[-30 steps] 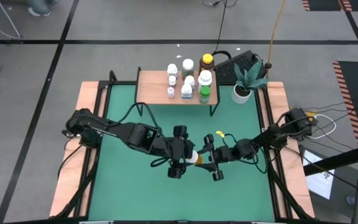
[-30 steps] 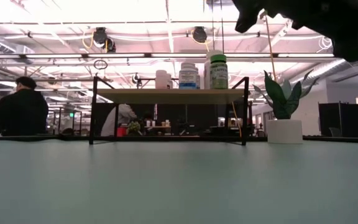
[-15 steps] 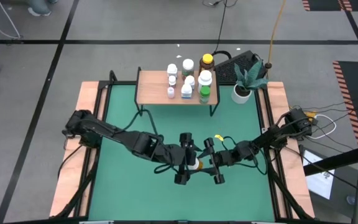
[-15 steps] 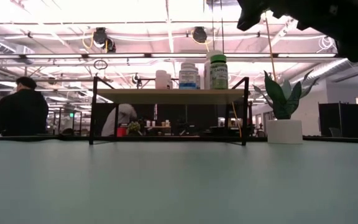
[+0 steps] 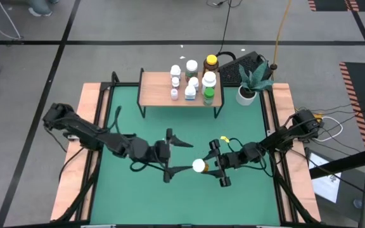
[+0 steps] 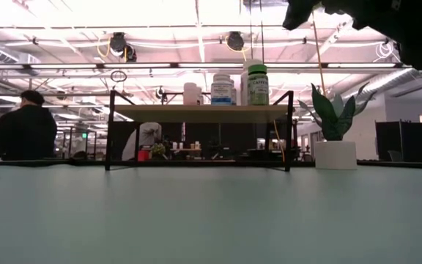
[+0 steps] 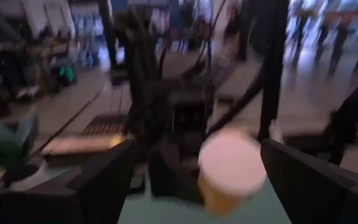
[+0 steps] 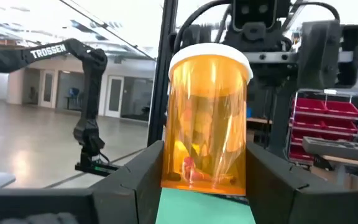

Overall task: Pick and place medicine bottles onto shelf by color
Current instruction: Put the orange pill bottle on the shelf

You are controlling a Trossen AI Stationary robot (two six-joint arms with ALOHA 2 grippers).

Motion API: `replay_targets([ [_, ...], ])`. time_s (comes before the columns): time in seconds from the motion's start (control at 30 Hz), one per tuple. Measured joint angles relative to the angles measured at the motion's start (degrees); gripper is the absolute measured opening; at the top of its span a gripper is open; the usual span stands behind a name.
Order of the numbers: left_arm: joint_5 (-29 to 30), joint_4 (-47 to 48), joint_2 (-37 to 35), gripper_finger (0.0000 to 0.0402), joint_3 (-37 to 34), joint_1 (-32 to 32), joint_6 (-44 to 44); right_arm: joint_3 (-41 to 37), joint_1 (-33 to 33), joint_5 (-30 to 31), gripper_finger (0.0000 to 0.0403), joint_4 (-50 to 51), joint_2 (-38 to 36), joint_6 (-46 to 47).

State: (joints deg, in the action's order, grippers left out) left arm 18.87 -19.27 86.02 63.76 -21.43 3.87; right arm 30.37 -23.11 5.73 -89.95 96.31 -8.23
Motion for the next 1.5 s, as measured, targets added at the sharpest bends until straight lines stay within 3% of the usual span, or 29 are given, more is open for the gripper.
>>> replay_targets([
  [0.13, -3.68, -13.66, 2.33, 0.0349, -5.67, 1.78, -1.57, 0.39, 0.2, 0.19, 0.0179, 0.0, 0.04, 0.02],
  [0.27, -5.47, -18.72, 5.33, 0.0349, -6.31, 2.63, -2.28, 0.74, 0.55, 0.18, 0.018, 0.03, 0.09, 0.04],
  [0.7, -10.94, -19.01, 7.23, 0.0349, -5.42, 2.87, -1.01, 0.57, 0.48, 1.11, 0.018, 0.18, 0.09, 0.01],
  [1.0, -14.2, -17.75, 7.51, 0.0349, -5.51, 1.41, 7.66, 0.63, 0.43, 1.84, 0.018, -0.03, 0.03, 0.97],
  [1.5, -13.71, -19.81, 7.23, 0.0349, -5.52, 3.02, 6.9, 0.63, 0.57, 1.95, 0.018, -0.11, -0.04, 1.38],
])
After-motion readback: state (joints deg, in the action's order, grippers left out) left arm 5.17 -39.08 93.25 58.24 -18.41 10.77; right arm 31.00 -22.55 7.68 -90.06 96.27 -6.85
